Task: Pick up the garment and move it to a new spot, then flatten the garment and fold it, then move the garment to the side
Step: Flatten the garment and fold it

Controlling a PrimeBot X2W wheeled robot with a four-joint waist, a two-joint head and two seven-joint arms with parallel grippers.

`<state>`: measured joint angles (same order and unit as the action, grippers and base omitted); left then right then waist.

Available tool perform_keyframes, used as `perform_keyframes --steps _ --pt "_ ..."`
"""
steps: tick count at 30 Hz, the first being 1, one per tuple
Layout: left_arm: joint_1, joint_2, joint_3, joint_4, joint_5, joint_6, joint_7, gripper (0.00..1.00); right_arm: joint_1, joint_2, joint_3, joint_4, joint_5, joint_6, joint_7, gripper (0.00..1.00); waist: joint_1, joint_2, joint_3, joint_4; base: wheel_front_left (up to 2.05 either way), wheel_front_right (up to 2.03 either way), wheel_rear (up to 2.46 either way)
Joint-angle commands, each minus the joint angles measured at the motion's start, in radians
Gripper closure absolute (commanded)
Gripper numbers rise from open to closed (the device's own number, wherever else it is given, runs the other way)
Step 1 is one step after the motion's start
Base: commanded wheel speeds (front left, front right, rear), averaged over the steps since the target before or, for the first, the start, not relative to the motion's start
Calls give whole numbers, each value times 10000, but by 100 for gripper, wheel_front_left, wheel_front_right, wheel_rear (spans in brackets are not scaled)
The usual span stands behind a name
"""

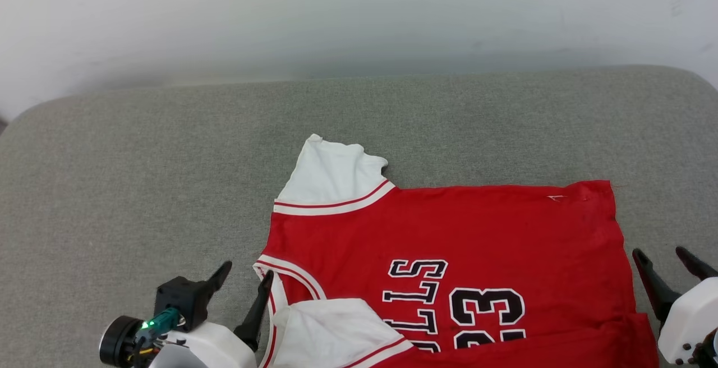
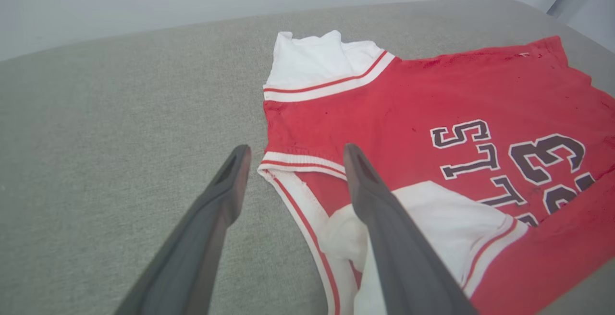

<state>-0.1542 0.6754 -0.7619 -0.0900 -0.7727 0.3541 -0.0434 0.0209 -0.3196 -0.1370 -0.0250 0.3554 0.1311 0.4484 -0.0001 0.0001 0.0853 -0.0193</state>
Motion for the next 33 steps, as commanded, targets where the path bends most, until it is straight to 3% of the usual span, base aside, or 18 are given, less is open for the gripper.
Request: perform_keyframes --steps 1,6,13,25,29,33 --pt "-80 -92 97 44 223 23 -467 0 -136 22 12 -147 33 -6 -391 0 1 -1 -93 -41 0 0 0" --pt "-37 -592 681 195 592 83 -1981 0 -175 203 62 -846 -107 -6 -2190 0 1 -1 -200 -94 0 0 0" --pt "247 -1645 2095 -168 2054 -262 -2227 0 213 710 604 -1357 -468 -6 -3768 0 1 -1 -164 -169 0 0 0" --pt "891 -2982 3896 232 3528 -1873 -2215 0 -177 1138 1074 -967 -746 -6 -5526 0 1 -1 329 -549 0 0 0" --pt "373 -2726 3713 712 3548 -2681 -1967 0 -471 1097 1202 -960 -850 -6 -5621 0 1 -1 811 -854 0 0 0" --pt "-927 -2040 3624 959 3429 -3467 -663 0 -792 1152 1288 -999 -847 -6 -5557 0 1 -1 1442 -1234 0 0 0"
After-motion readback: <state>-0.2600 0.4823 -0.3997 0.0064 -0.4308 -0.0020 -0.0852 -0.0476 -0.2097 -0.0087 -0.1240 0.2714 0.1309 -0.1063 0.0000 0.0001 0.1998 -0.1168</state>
